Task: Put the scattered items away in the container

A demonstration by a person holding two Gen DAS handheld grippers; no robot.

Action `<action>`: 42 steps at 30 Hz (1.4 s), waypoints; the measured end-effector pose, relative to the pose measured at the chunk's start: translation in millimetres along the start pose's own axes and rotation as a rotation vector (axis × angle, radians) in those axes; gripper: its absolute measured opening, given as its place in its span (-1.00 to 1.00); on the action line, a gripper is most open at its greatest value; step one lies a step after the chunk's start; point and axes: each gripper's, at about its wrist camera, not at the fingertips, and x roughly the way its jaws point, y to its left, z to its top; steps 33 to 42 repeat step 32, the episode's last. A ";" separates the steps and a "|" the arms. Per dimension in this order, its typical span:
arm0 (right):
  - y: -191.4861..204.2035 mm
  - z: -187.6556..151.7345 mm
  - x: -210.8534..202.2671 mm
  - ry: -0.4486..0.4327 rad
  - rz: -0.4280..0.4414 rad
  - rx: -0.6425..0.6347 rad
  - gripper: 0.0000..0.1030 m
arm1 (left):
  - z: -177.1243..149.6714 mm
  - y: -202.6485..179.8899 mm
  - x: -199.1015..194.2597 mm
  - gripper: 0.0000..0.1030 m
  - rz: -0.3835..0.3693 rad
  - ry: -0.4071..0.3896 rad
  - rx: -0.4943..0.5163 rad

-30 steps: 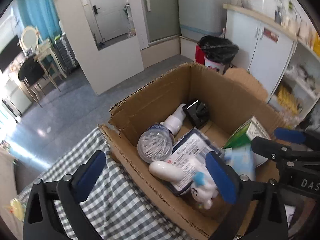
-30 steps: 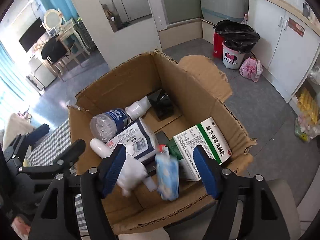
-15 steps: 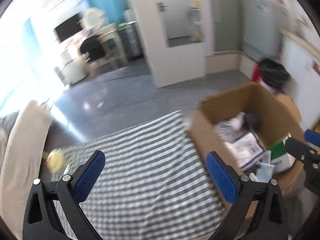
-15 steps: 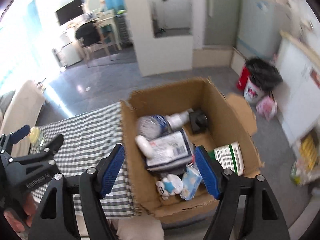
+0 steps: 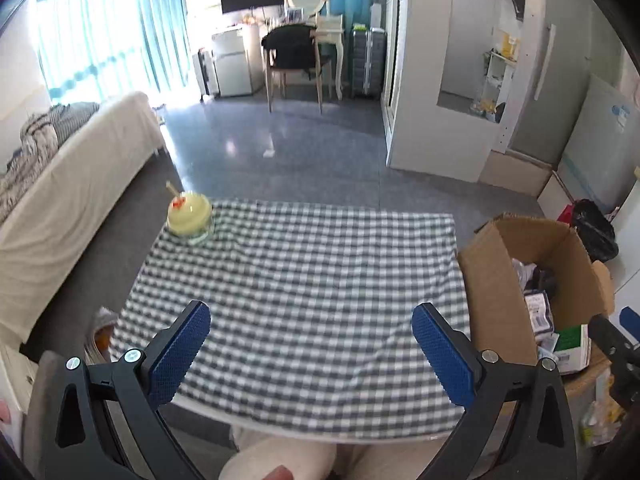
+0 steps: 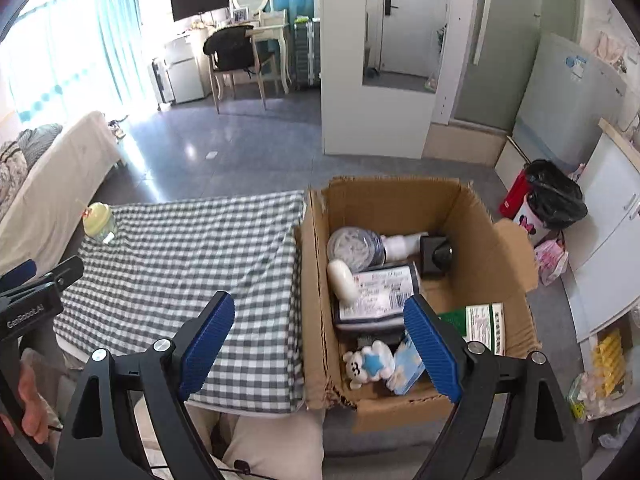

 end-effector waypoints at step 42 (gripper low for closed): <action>-12.6 -3.3 0.1 0.021 -0.038 0.053 0.68 | -3.9 1.5 -1.0 1.00 -0.011 -0.024 0.057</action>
